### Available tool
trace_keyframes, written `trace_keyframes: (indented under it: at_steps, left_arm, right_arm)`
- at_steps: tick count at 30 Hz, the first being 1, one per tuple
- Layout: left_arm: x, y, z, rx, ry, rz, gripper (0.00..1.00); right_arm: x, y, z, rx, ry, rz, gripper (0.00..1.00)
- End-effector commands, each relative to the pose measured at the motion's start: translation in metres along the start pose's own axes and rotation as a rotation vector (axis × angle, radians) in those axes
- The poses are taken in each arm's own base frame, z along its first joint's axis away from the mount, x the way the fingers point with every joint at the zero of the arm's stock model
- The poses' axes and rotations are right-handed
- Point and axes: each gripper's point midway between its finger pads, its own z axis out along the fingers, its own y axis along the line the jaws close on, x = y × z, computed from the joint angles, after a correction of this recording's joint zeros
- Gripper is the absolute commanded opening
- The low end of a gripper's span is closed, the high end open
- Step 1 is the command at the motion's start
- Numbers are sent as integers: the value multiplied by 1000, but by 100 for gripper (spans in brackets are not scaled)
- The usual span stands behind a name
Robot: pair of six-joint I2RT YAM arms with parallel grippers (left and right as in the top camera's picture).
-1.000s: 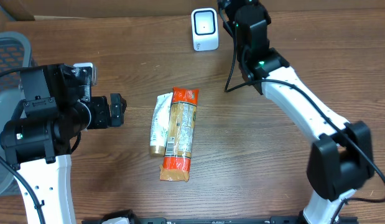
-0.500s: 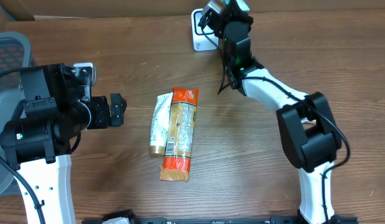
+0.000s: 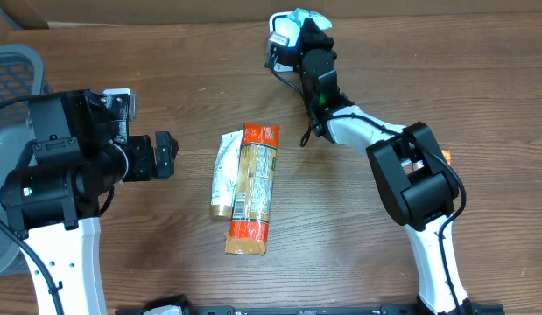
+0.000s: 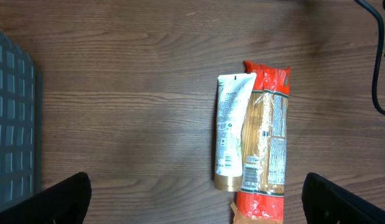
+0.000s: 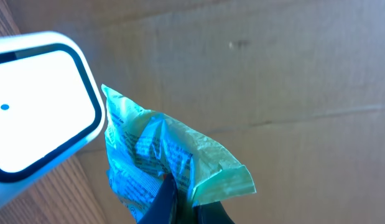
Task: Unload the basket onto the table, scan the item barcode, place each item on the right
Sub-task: 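Hold the green pouch in front of the scanner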
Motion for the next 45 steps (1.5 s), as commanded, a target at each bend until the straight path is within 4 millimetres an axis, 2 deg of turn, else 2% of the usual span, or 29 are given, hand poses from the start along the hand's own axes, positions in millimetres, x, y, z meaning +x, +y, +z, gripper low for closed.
trace_keyframes:
  at_steps: [1,7,37,40,45]
  left_arm:
    - [-5,-1,-3,6,-18,10,100]
    - [-5,-1,-3,7,-18,10,100]
    - [-5,-1,-3,7,-18,10,100]
    - [-5,-1,-3,7,-18,10,100]
    - [-5,-1,-3,7,-18,10,100]
  right_arm:
    - [-13,-22,1,46,-29,-15,4]
    - [-21,-11,-1,10,-49,-47,4]
    - [-18,-13,-1,18,-24,-46,4]
    - [-20,-28,-5,46,-9,3,4]
    - [-23,-89,-23,85,23,191,4]
